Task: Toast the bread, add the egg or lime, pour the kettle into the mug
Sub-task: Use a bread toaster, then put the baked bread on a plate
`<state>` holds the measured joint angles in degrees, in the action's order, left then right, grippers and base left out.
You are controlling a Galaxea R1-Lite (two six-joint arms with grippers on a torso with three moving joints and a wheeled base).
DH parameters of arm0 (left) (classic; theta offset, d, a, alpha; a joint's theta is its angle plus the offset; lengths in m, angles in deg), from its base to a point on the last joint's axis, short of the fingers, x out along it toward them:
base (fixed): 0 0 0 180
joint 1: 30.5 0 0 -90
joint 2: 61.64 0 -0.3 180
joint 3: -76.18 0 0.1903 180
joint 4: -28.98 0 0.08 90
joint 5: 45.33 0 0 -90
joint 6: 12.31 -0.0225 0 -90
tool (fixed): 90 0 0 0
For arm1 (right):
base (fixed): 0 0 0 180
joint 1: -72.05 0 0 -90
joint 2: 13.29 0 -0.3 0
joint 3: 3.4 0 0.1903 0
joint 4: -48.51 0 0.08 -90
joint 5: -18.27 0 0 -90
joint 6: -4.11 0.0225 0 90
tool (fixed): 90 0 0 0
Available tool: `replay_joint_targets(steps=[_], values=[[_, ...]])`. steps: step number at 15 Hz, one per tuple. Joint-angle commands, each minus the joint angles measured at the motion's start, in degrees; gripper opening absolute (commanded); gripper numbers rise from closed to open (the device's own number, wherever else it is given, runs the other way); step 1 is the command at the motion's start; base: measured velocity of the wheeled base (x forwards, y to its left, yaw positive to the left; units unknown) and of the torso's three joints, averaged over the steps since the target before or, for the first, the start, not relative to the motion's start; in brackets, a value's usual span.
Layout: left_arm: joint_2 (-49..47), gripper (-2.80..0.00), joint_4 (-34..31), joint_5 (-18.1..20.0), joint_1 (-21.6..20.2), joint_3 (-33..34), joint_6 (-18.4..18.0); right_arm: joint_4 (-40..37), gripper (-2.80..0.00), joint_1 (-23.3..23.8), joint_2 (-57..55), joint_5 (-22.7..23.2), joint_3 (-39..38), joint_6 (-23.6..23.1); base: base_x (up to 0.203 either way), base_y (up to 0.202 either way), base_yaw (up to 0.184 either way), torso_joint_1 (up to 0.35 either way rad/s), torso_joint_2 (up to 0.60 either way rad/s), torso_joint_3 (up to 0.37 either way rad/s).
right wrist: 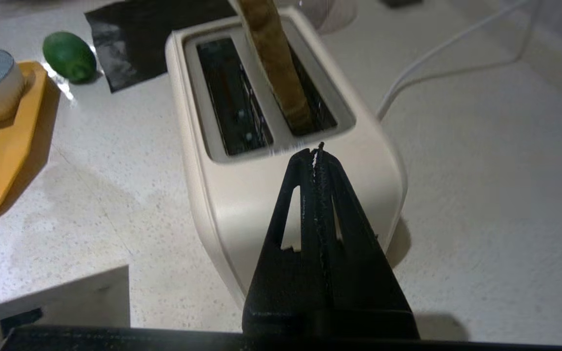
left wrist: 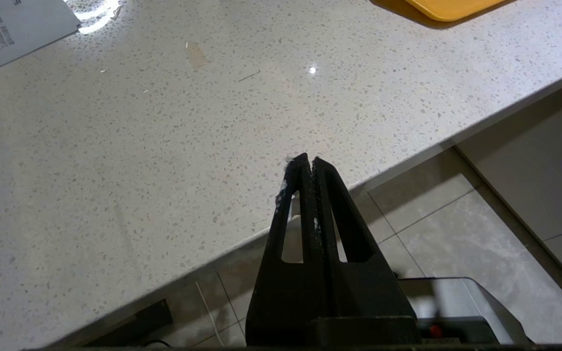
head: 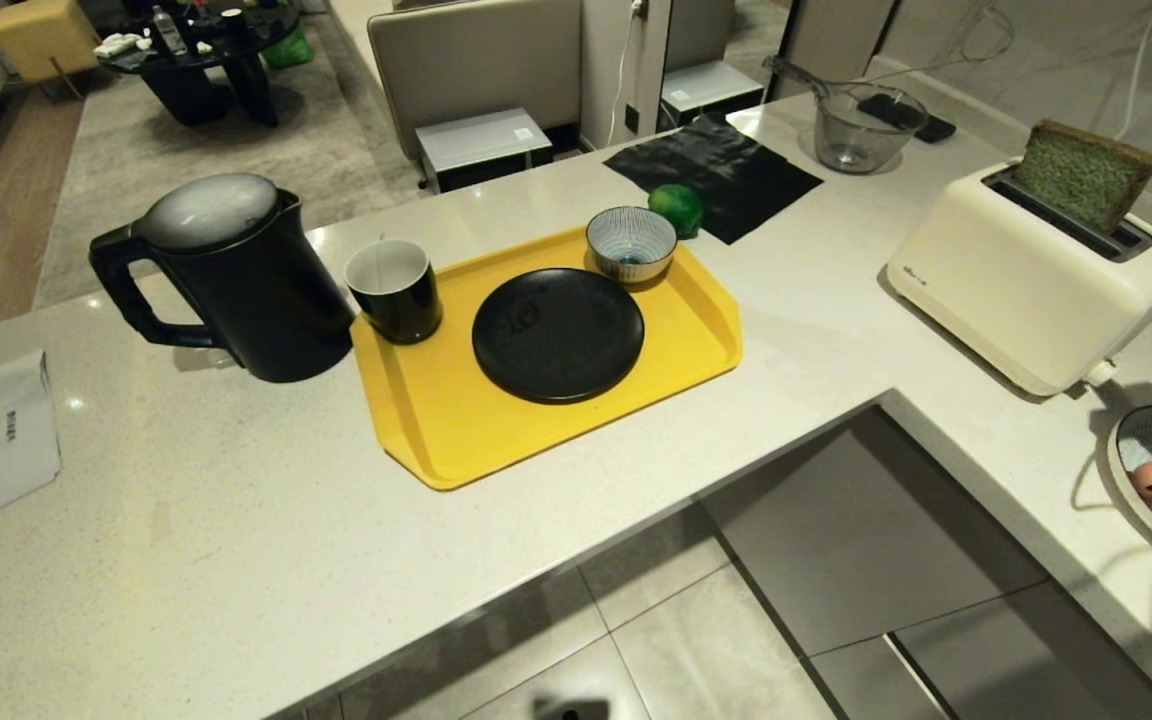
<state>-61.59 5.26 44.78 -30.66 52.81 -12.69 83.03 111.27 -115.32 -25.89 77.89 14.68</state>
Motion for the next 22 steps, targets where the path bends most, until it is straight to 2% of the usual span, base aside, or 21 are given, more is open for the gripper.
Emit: replay_joint_targets(steps=[1,4,8,9,11,12,14,17,20,22], values=[[-0.05,-2.8,0.0,-0.02,-0.02,0.0,0.03,0.19,-2.8,0.93,6.44,0.17,-0.11,0.17,0.0,0.0,0.0,0.0,0.0,0.0],[-0.05,-2.8,0.0,-0.02,-0.02,0.0,0.03,-1.84,-2.8,1.16,12.82,-0.03,0.18,3.04,0.0,0.0,0.0,0.0,0.0,0.0],[-0.05,-2.8,0.0,-0.02,-0.02,0.0,0.03,-15.6,-2.8,0.12,19.81,0.21,2.06,3.6,0.0,0.0,0.0,0.0,0.0,0.0],[-0.05,-2.8,0.0,-0.02,-0.02,0.0,0.03,-18.32,-2.8,-0.16,21.15,0.13,2.64,2.35,0.0,0.0,0.0,0.0,0.0,0.0],[-0.05,-2.8,0.0,-0.02,-0.02,0.0,0.03,-22.18,-2.8,-0.43,22.72,-0.43,2.79,-4.2,0.0,0.0,0.0,0.0,0.0,0.0],[-0.05,-2.8,0.0,-0.02,-0.02,0.0,0.03,-24.02,0.0,-0.55,23.69,-1.2,2.87,-6.32,0.0,0.0,0.0,0.0,0.0,0.0],[-0.05,-2.8,0.0,-0.02,-0.02,0.0,0.03,-24.89,0.0,-1.79,24.29,-6.07,2.77,-8.32,0.0,0.0,0.0,0.0,0.0,0.0],[-0.05,-2.8,0.0,-0.02,-0.02,0.0,0.03,-25.05,0.0,-3.14,23.62,-11.92,1.54,-15.32,0.0,0.0,0.0,0.0,0.0,0.0],[-0.05,-2.8,0.0,-0.02,-0.02,0.0,0.03,-24.71,0.0,-6.13,18.77,-18.83,1.67,-18.24,0.0,0.0,0.0,0.0,0.0,0.0],[-0.05,-2.8,0.0,-0.02,-0.02,0.0,0.03,-23.8,0.0,-8.49,14.93,-20.91,3.04,-19.07,0.0,0.0,0.0,0.0,0.0,0.0]])
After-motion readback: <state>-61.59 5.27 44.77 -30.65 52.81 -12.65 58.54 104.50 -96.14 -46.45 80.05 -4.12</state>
